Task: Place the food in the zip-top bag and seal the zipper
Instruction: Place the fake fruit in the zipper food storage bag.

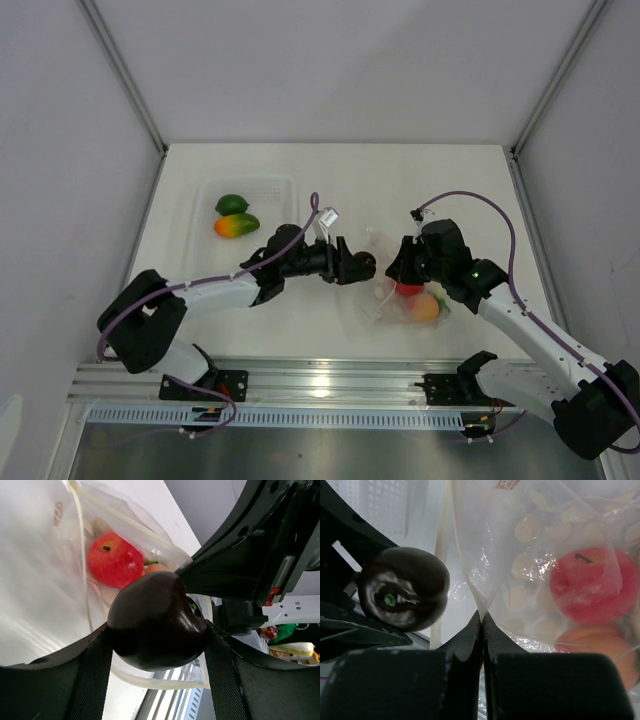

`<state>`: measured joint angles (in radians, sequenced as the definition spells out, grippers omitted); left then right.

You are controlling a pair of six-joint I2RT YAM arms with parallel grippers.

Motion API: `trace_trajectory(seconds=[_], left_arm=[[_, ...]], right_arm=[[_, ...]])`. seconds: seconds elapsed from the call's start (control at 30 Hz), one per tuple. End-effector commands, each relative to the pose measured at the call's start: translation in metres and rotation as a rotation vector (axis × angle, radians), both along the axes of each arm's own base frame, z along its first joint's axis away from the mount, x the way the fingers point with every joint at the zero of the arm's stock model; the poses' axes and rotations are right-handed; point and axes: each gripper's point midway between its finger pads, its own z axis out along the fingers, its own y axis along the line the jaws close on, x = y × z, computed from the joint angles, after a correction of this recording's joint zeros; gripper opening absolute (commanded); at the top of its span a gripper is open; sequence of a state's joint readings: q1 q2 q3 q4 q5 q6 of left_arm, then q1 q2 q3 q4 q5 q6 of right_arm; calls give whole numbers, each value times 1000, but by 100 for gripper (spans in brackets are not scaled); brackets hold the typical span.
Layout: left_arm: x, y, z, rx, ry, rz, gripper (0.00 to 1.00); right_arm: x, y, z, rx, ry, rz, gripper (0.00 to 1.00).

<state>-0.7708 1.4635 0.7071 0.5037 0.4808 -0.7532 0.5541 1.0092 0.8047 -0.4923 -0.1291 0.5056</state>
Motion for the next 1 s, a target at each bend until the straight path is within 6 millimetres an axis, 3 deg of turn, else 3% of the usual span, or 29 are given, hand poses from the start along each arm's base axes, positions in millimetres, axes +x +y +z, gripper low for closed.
trace_trajectory(seconds=[0.0,0.3,0.37,0.43,0.47,0.53,0.6,0.63,0.97], left_arm=[[-12,-14,16,-84,-30,-62,1],[-14,-24,-2,-30,24,-76,1],[-15,-25,-6,-20,39,-83,4],[-14,-25,-11,-6,57,-77,16],[-13,-25,-12,-6,58,-75,40],[-13,-24,-14,2,64,-66,60],[-11,-22,-16,18,63,-46,93],[-11,-21,-14,18,56,-43,99],[-10,-14,-6,21,13,-16,99]], right_arm=[[7,3,22,35,-50,-13,0],[7,2,25,36,-60,-15,0],[7,2,24,36,-58,-14,0],[7,1,23,35,-55,-16,0],[7,1,23,35,-55,-16,0],[6,1,23,35,-55,-14,0],[6,1,24,35,-59,-15,0],[6,0,23,34,-56,-17,0],[4,1,23,37,-57,-15,0]])
